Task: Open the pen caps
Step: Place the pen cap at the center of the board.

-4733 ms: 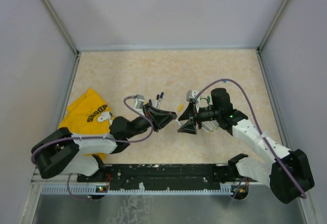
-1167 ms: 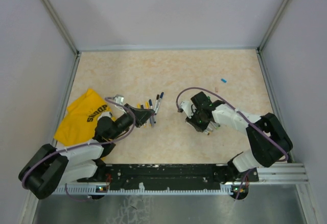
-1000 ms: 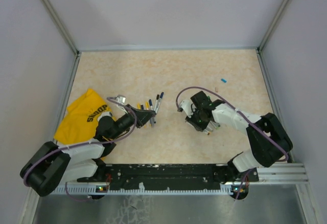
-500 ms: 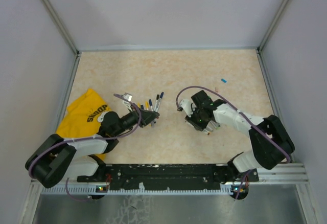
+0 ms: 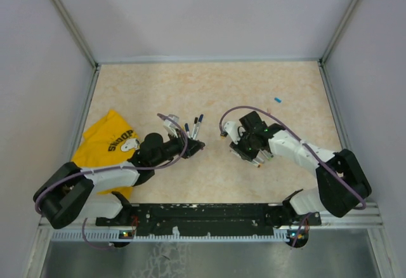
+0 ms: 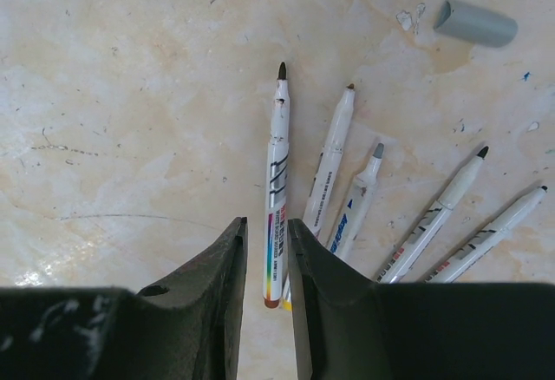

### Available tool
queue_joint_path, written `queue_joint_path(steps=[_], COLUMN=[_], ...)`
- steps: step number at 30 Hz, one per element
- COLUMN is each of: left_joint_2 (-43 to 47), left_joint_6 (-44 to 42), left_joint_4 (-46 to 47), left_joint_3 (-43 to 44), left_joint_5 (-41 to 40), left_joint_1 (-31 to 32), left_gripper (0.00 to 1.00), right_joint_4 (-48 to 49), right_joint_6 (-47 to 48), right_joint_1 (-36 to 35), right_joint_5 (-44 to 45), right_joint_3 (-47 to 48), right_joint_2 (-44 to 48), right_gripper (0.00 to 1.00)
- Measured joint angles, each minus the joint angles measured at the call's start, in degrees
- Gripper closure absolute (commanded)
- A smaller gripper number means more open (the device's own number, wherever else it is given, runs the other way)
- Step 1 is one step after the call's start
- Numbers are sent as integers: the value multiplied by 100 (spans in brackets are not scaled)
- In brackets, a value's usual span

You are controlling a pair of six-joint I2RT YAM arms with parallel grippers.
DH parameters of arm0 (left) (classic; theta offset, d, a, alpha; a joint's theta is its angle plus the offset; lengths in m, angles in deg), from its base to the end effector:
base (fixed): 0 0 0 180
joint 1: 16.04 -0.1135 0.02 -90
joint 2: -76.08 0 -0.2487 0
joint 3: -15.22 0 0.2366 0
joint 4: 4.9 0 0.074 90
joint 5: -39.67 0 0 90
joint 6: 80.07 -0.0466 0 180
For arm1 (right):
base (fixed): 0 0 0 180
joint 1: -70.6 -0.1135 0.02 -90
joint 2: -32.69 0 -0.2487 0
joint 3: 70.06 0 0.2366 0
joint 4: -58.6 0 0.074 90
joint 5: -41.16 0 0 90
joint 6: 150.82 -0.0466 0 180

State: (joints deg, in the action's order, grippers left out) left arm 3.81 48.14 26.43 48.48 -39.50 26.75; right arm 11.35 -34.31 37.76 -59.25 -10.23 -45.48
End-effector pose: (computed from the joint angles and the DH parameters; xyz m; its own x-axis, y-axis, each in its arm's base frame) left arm 0.1752 -0.1741 0.1855 -0.5743 -0.2963 -0.7632 0.5710 0.5231 -0.6327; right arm 0.1997 0.1389 0.1733 -0.4186 -0.7927 -0.4433 -0.8749 0.4828 -0.0372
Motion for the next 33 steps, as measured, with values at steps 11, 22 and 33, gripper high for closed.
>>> queue_joint_path(steps=[11,22,33], left_joint_2=[-575,-1899,-3515], left_joint_6=[-358,-525,-809], left_joint_4=[-977,-2533,-4146], left_joint_3=[713,2319,4317], left_joint_5=[-557,-896,-1250], left_joint_1=[308,315,315], left_gripper=[100,100,94], right_joint_4=[-4,-4,-2], right_joint_6=[11,9,9], right_joint_1=[127,315,417], right_joint_5=[-28,-42,-63], right_joint_3=[2,2,2], right_joint_2=[125,179,334], right_gripper=[74,74,75])
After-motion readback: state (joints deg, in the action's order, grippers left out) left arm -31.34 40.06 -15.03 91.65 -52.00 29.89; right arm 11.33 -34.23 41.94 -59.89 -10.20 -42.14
